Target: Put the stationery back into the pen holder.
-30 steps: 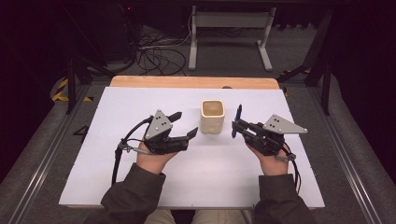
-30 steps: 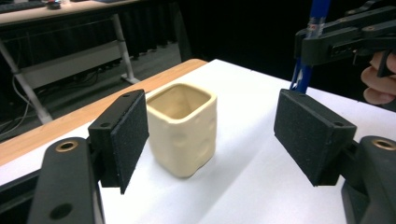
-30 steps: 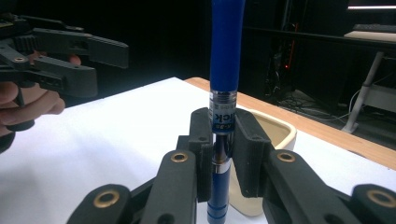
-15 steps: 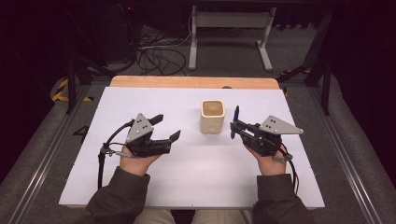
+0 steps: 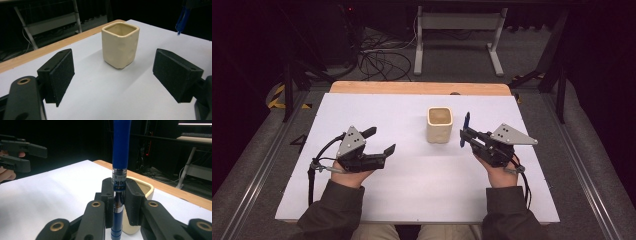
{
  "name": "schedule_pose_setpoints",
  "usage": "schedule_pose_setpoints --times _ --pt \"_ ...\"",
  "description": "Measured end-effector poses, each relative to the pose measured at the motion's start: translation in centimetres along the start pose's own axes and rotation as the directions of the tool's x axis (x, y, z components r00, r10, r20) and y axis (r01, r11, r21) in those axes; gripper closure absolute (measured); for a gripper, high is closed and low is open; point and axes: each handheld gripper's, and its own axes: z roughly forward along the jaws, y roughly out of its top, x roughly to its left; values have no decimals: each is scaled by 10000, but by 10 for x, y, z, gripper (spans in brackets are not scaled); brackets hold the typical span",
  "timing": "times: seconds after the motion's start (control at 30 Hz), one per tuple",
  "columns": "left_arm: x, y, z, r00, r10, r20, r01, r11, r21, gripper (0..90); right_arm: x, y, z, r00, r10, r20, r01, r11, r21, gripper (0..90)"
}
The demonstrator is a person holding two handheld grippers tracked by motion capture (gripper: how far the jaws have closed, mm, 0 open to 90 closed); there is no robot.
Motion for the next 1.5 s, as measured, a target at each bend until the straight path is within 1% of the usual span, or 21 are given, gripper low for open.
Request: schedule_pose_setpoints --times 0.07,0.13,0.17,0.27,0.4,0.5,0.67,0.77,0.87,0.97,1.07,1.1,1.13,1.2,1.3,1.33,1.43,1.5 --pt "1 -2 -2 10000 54 -18 -53 10000 39 181 1 0 1 10000 -46 52 46 10000 1 791" --pt "3 -3 -5 10000 31 -23 -31 10000 33 181 2 1 1 10000 -60 76 61 10000 -75 792" --pt "3 -4 -6 10000 -43 -21 43 10000 -3 181 3 1 2 9999 -88 97 89 9999 -77 792" --pt "5 -5 -8 10000 -28 -13 28 10000 -28 182 6 2 4 9999 -118 94 119 9998 -158 792" --pt "5 -7 -9 10000 47 -33 -46 10000 37 182 9 2 8 9998 -186 119 188 9997 -158 792" --pt "7 -7 -10 10000 1 -29 -1 10000 17 182 10 2 11 9996 -219 151 222 9996 -177 792" --pt "9 -7 -12 10000 -61 -7 61 10000 -48 184 9 1 14 9994 -114 339 122 9996 -245 792" --pt "11 -6 -14 9999 -98 -26 97 9999 -75 185 9 2 17 9993 -54 372 64 9996 -285 792" --pt "13 -6 -16 9999 -135 -61 135 9999 -97 186 10 4 19 9991 -124 401 140 9991 -392 792" --pt "14 -7 -17 9996 -252 -89 251 9996 -113 186 10 6 22 9990 1 452 18 9991 -425 792" --pt "16 -7 -19 9995 -271 -130 268 9994 -195 187 10 8 26 9990 2 457 21 9987 -504 792" --pt "16 -6 -20 9995 -270 -141 267 9995 -193 187 10 8 27 9989 4 473 18 9990 -457 792" --pt "16 -6 -20 9995 -261 -165 258 9994 -218 187 10 9 28 9988 -89 473 111 9988 -479 792" --pt "17 -6 -21 9994 -289 -164 285 9993 -252 188 10 11 31 9988 -34 484 55 9991 -421 792" --pt "17 -6 -21 9994 -293 -158 289 9993 -248 187 9 13 35 9987 -71 501 93 9990 -432 792" --pt "17 -6 -22 9994 -301 -153 297 9992 -260 188 9 13 36 9988 24 490 -3 9991 -430 792" --pt "17 -5 -22 9995 -270 -164 266 9993 -277 188 9 15 41 9988 1 497 21 9990 -443 792" --pt "18 -5 -23 9995 -275 -178 269 9991 -328 188 8 16 44 9985 88 534 -67 9991 -408 792"
